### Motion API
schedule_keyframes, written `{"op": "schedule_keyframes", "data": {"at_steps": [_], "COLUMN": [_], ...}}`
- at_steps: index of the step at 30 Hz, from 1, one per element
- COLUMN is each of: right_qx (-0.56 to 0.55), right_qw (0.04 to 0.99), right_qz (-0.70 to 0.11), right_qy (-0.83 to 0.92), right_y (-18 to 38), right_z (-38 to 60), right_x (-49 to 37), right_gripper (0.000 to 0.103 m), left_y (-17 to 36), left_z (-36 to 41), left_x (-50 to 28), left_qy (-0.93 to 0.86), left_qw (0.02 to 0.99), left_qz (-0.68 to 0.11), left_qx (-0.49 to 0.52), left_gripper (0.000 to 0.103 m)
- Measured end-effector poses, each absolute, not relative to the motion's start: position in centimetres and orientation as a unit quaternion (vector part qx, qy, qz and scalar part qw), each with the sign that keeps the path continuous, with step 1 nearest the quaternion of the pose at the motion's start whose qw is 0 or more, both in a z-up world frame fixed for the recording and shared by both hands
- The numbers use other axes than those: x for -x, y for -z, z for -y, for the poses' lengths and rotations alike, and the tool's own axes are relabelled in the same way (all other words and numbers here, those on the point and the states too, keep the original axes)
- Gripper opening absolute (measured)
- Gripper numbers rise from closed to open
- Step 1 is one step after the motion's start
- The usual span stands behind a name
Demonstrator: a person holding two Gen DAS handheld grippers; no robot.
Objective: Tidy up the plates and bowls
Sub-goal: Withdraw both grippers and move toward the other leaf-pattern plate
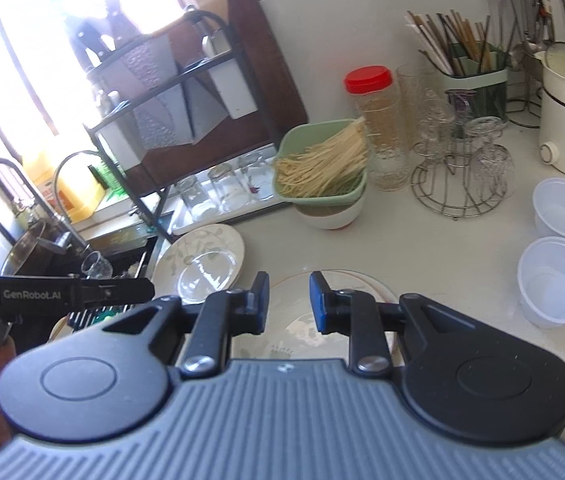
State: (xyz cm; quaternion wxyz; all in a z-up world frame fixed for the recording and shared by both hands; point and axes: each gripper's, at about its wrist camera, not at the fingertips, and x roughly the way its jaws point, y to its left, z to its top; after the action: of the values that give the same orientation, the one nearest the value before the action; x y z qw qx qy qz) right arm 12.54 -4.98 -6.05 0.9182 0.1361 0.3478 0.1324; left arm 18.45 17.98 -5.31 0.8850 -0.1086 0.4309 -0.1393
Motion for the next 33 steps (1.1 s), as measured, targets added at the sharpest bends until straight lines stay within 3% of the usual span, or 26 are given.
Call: {"op": "schedule_keyframes", "data": {"at_steps": [18, 29, 33], "right_qx": [-0.113, -0.104, -0.111], "right_qw": [0.919, 0.922, 0.915], "right_qz": [-0.345, -0.36, -0.376], "right_qy": [-0.151, -0.102, -0.093], "right_y": [5.8, 7.6, 8.3], "right_z": [-0.4, -4.2, -4.7], "right_x": [-11.2, -10.4, -11.8], "right_gripper": [0.026, 0.026, 0.026], "left_y": [5.2, 7.6, 8.9], "left_z": [-23.6, -26.9, -28.3], "left_x": [-15.9, -17.1, -19.0], "left_qy": [0.132, 0.144, 0.13], "left_qw": [0.889, 0.881, 0.877], "left_qz": [-0.425, -0.445, -0.456], "left_qx": [0.108, 0.076, 0.077], "left_gripper": [0.03, 0.041, 0.05]}}
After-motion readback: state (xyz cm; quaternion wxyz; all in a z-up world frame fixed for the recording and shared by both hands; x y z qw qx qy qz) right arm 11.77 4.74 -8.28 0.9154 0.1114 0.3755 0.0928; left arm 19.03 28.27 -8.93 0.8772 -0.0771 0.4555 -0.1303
